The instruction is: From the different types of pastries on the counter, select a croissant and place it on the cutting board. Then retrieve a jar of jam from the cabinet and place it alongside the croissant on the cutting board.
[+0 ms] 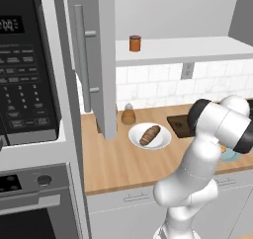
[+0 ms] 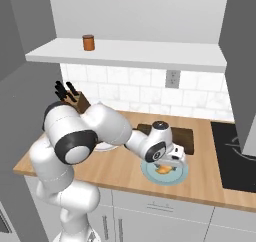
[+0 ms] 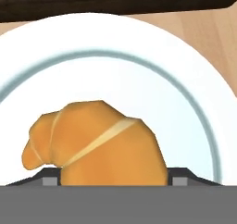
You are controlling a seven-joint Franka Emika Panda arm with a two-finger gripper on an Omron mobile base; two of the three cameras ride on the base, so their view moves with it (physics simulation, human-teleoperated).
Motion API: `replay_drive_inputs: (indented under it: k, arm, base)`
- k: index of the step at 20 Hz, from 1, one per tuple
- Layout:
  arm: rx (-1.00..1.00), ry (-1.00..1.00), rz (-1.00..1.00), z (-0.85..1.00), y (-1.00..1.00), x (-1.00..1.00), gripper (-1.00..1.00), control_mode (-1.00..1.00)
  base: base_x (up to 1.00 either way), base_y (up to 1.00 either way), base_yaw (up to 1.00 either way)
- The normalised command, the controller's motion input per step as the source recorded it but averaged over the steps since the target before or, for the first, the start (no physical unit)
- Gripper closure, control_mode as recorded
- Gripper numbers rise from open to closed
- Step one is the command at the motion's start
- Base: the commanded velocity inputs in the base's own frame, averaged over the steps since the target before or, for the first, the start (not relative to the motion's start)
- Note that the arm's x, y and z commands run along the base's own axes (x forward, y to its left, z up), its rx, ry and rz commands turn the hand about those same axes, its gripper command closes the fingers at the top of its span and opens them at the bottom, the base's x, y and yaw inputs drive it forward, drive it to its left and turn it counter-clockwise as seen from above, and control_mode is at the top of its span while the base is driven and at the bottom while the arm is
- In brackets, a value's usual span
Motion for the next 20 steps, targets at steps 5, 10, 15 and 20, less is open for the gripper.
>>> replay_drive_inputs:
  k: [5,10,15,20]
  arm:
    - [-0.01,-0.06,0.00,0.68,0.01,0.00,1.00,-1.00]
    - [-0.07,-0.20,0.00,0.98,0.33,0.40,1.00,-1.00]
    - [-0.05,-0.12,0.04,0.49,0.62,0.76,1.00,-1.00]
    - [0.00,-0.04,0.05,0.02,0.25,0.58,1.00,-1.00]
  base:
    - [0.00,0.00,0.00]
    - [0.00,0.00,0.00]
    - [0.00,0.00,0.00]
    - [0.00,0.00,0.00]
